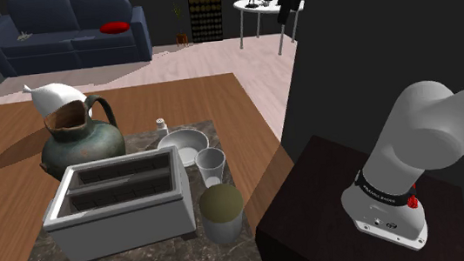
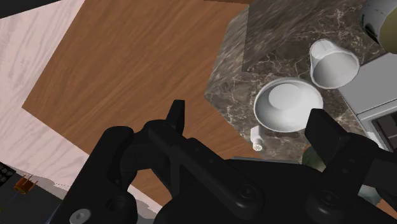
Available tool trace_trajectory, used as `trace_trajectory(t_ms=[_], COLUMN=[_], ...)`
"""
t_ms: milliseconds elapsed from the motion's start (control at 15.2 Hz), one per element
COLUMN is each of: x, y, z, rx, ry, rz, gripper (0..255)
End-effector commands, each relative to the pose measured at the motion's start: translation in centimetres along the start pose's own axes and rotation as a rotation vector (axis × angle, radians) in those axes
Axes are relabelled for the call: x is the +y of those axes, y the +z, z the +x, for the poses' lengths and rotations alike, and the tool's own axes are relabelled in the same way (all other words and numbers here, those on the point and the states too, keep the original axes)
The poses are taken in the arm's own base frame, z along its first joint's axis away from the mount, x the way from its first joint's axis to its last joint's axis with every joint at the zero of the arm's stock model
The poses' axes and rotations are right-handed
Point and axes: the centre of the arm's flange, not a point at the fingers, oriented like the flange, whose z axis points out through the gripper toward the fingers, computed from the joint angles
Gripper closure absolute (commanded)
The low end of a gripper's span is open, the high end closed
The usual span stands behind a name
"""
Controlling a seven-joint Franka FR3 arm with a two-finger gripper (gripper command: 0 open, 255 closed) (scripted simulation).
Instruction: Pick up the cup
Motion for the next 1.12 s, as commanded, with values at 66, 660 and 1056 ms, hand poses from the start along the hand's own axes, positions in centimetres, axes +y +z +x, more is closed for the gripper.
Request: trace_trajectory(t_ms=[66, 660, 1056], x=[-0.9, -8.5, -13.6], y=[1.0, 10.0, 16.0], z=[0.2, 2.2, 3.5], rx=[-0.003, -0.029, -0.047], ry=[0.001, 0.011, 0.018], rz=[0.000, -0.002, -0.004], gripper=[0, 0, 0])
